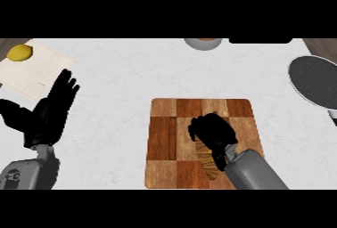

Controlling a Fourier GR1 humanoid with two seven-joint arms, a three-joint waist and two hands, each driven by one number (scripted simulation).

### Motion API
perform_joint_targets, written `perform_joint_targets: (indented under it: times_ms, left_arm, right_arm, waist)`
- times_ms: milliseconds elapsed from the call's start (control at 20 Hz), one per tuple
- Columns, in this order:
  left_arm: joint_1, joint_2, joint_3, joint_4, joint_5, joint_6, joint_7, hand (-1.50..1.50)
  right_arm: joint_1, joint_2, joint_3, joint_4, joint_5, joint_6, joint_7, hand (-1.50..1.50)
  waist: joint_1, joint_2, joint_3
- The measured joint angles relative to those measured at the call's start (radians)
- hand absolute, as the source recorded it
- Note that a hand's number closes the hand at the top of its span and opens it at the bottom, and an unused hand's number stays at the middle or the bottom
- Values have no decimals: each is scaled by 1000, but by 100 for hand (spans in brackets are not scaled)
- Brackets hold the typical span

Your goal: Pick the croissant from the cutting board and place it in the pan

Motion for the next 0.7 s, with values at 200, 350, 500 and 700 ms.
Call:
perform_joint_targets:
  times_ms: [200,350,500,700]
  left_arm:
    - [12,-1,6,-10,0,1,-3,0]
    - [15,-7,-4,-20,-8,7,2,0]
    - [25,-1,6,-18,0,-2,-7,0]
    - [22,-8,-4,-36,-7,7,12,0]
  right_arm:
    - [16,-25,-85,-58,-3,-57,33,150]
    - [-13,-48,-229,-44,-23,-82,114,150]
    - [-42,-89,-334,-56,-15,-134,174,150]
    - [-90,-141,-404,-116,20,-191,220,150]
  waist:
    - [-4,3,4]
    - [-6,5,5]
    - [-6,5,5]
    - [-4,4,6]
